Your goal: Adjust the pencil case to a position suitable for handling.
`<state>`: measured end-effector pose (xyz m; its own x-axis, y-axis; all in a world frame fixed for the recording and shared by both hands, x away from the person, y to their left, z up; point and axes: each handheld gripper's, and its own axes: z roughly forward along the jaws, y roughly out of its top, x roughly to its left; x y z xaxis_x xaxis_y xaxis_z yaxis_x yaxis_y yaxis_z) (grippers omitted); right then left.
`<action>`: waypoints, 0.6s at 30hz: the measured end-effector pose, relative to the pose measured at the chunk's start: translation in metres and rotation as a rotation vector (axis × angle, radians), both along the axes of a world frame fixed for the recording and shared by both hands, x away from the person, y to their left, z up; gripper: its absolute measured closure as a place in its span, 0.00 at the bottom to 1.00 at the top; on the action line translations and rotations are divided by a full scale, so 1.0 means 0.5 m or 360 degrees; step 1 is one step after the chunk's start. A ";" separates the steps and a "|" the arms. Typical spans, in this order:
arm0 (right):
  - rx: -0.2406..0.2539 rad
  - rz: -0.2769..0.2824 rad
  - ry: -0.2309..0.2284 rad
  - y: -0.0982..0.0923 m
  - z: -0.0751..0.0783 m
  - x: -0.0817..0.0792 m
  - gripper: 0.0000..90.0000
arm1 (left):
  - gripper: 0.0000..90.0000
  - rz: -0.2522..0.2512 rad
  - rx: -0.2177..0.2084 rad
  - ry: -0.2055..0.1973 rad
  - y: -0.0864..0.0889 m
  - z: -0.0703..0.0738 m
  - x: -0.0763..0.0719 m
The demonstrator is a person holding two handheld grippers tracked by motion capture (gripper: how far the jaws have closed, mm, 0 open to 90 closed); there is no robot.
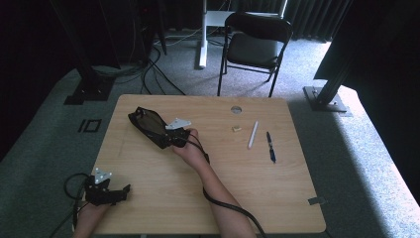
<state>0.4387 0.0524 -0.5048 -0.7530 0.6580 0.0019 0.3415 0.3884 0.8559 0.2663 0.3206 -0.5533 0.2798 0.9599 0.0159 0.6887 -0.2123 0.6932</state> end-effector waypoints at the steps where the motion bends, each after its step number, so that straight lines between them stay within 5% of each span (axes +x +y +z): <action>1: 0.0002 -0.0002 -0.0002 -0.002 0.000 -0.002 0.81 | 0.01 0.0000 0.0000 0.0000 0.000 0.000 0.000; 18: 0.0028 0.0033 0.0010 -0.044 0.002 -0.039 0.81 | 0.01 0.0000 0.0001 0.0000 0.000 0.000 0.000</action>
<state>0.4192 0.0302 -0.5038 -0.7665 0.6420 0.0183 0.3390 0.3802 0.8605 0.2663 0.3207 -0.5533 0.2801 0.9598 0.0163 0.6889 -0.2128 0.6930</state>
